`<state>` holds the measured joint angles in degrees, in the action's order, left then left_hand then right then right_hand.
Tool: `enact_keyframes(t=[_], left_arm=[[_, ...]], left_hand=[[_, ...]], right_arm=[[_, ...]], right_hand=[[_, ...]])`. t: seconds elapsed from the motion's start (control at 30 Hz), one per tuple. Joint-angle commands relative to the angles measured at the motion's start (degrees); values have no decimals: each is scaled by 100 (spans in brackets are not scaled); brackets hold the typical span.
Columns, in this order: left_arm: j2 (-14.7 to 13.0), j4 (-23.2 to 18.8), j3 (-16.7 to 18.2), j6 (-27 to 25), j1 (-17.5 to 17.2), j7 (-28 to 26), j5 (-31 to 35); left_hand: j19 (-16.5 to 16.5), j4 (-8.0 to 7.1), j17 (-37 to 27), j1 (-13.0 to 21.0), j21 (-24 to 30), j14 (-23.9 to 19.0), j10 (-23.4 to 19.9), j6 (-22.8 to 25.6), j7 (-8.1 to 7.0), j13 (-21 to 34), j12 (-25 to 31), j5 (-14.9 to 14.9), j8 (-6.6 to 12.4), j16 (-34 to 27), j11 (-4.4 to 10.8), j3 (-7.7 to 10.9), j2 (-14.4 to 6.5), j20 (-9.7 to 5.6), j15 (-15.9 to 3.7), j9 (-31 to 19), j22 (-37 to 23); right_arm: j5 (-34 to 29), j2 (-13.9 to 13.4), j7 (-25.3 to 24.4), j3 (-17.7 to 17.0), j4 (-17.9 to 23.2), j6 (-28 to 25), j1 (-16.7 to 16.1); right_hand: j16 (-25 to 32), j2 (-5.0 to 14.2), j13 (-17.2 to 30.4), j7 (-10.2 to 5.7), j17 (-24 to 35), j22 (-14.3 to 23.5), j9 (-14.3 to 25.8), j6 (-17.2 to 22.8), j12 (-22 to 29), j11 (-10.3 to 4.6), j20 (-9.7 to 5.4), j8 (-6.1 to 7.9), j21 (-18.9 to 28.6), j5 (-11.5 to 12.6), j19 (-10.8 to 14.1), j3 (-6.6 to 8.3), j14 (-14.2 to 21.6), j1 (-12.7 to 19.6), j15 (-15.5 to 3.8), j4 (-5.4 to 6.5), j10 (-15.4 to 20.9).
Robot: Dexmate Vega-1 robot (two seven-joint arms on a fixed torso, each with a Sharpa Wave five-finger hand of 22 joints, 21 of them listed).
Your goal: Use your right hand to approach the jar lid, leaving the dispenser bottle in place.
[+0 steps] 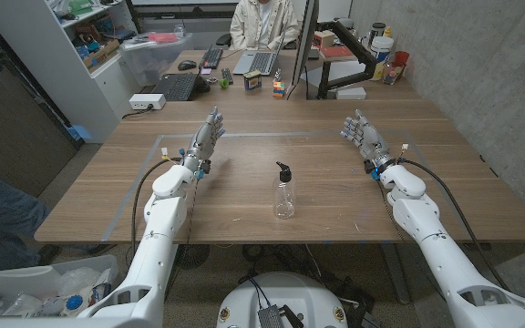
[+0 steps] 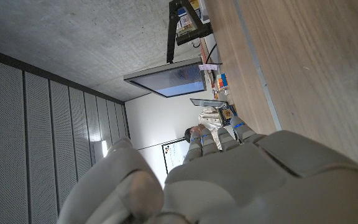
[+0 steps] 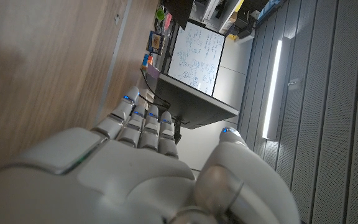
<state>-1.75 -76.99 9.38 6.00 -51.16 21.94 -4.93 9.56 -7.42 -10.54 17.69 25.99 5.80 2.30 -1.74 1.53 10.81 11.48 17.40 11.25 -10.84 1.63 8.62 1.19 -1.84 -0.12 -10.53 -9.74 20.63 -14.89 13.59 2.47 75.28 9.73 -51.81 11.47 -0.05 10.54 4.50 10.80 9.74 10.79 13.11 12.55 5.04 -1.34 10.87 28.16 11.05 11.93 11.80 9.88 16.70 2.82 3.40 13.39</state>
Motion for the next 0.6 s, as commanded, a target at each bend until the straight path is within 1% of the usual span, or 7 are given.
enact_keyframes(t=[0.03, 0.13, 0.17, 0.6], left_arm=[[266, -28, 318, -61, 23, 265, 337], [297, -17, 357, -54, 31, 302, 366], [304, -17, 366, -49, 33, 310, 381], [374, -109, 434, -74, 19, 375, 510]], left_hand=[[195, 20, -11, 45, -21, 41, 14, 25, 32, 9, 33, 36, 24, -32, -27, 12, -15, -127, 29, -23, -16], [195, 22, -11, 47, -30, 39, 11, 29, 37, 10, 34, 37, 25, -33, -27, 9, -18, -129, 31, -23, -17], [192, 24, -11, 49, -34, 36, 17, 29, 40, 10, 31, 38, 24, -34, -47, 7, -19, -132, 36, -23, -17], [179, 33, -10, 58, -66, 36, 15, 37, 54, 10, 32, 43, 25, -32, -47, -4, -26, -129, 39, -23, -18]], right_arm=[[-304, 169, 92, -135, -121, 89, 86], [-355, 178, 94, -151, -145, 107, 116], [-371, 182, 95, -157, -159, 119, 128], [-592, 154, 69, -195, -199, 223, 201]], right_hand=[[21, 8, 25, 6, 15, 22, 7, 63, 49, -9, -9, 47, -16, 20, 77, 27, 65, 82, -3, -30, 51], [22, 11, 25, 2, 14, 22, 6, 73, 52, -36, -10, 50, -28, 20, 82, 28, 77, 88, -21, -36, 63], [23, 11, 25, -4, 14, 22, 6, 76, 52, -37, -9, 51, -30, 20, 84, 28, 81, 88, -22, -37, 64], [22, 20, 25, -25, 11, 23, 5, 107, 57, -57, -15, 59, -64, 21, 100, 31, 105, 108, -57, -57, 94]])
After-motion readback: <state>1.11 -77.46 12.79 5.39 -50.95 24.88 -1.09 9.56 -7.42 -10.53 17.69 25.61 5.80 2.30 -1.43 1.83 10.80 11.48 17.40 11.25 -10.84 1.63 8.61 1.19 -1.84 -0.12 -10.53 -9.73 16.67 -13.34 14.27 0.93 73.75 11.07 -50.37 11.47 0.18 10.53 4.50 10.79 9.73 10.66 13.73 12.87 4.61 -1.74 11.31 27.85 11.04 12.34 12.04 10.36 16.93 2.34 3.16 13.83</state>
